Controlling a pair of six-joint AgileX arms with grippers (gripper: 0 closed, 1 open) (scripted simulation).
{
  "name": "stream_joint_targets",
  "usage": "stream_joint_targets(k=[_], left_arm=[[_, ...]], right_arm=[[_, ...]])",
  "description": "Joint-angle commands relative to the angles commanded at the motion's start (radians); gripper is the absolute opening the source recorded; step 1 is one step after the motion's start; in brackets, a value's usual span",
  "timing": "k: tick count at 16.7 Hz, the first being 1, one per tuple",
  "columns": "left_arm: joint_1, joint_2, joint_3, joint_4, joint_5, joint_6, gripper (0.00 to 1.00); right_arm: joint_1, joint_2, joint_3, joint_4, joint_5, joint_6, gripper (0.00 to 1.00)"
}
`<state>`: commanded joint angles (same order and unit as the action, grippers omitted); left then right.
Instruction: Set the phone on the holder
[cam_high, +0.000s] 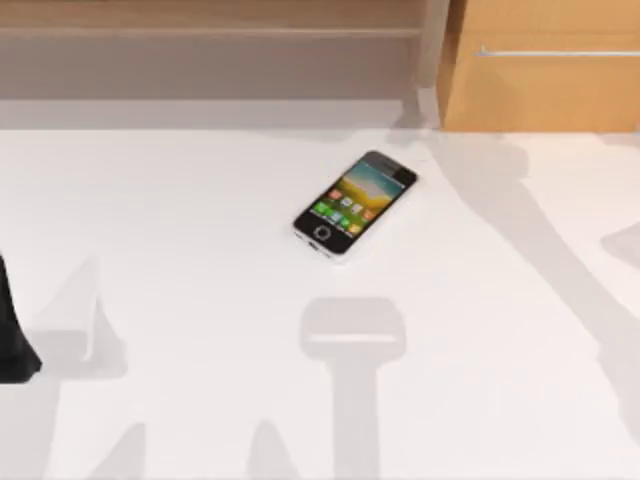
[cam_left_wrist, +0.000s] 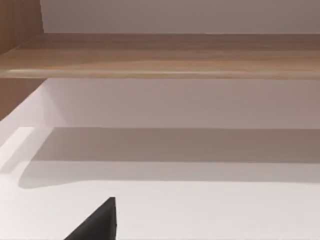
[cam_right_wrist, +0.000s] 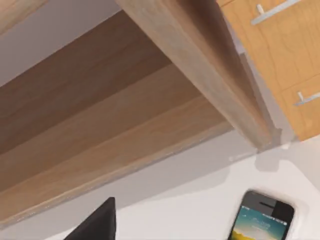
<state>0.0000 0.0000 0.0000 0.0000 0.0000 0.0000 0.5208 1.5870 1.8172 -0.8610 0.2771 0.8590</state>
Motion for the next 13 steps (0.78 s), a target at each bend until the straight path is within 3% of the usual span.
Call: stream_joint_targets(k=[6, 13], left_arm=[[0.000, 0.000, 0.000, 0.000, 0.000, 0.000, 1.00], [0.000, 0.000, 0.000, 0.000, 0.000, 0.000, 1.00]], right_arm=[[0.127, 0.581, 0.625, -0.255, 0.122, 0.318, 1.00], [0.207, 1.141, 1.015, -0.571, 0.225, 0.541, 1.00]])
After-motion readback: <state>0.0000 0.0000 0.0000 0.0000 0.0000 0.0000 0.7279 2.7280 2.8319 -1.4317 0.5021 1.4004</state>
